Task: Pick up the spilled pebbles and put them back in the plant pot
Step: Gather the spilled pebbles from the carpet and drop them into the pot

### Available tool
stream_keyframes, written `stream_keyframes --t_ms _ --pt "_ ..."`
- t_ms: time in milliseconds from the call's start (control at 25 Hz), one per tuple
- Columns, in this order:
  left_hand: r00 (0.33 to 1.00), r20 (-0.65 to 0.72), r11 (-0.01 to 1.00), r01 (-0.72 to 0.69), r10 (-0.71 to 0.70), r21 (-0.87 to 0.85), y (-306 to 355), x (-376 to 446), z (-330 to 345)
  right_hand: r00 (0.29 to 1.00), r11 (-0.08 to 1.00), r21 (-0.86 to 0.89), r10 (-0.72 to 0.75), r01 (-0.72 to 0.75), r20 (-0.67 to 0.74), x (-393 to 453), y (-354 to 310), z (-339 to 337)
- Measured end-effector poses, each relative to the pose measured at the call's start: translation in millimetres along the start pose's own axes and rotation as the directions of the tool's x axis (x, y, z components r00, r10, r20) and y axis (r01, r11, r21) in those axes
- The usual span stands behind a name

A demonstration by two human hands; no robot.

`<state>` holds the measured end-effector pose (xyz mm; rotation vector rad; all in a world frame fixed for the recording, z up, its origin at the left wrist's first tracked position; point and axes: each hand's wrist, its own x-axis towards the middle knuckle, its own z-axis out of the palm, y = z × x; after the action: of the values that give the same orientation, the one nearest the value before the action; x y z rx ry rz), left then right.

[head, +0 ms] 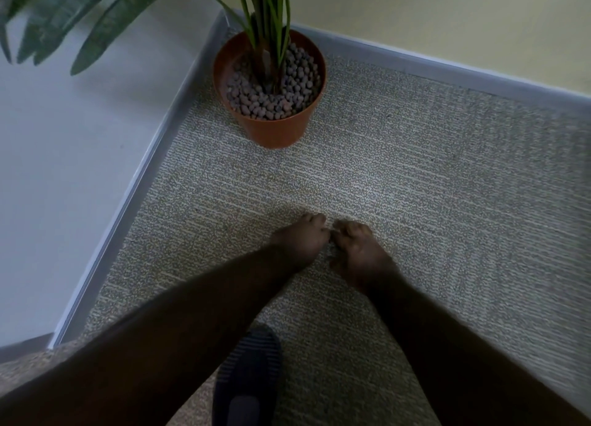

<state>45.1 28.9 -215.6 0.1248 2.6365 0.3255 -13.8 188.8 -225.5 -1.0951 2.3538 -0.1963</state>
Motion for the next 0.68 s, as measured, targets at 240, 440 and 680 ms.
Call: stream_keyframes --t_ms 240,440,680 --pt "0.999 0.036 0.999 0.026 -0.025 -0.026 -6.0 -7.5 8.8 0.999 0.999 0.025 0.042 -0.041 -0.026 -6.3 -7.4 6.4" --pt "0.999 0.041 0.999 -0.018 0.016 0.042 -9.7 -11.3 8.2 0.999 0.999 0.044 0.031 -0.031 0.013 -8.0 -1.9 1.0" --pt "0.997 0.046 0.998 0.055 -0.056 0.013 -6.2 -9.0 5.4 0.994 0.985 0.137 0.094 -0.102 0.063 2.4 2.3 -4.0"
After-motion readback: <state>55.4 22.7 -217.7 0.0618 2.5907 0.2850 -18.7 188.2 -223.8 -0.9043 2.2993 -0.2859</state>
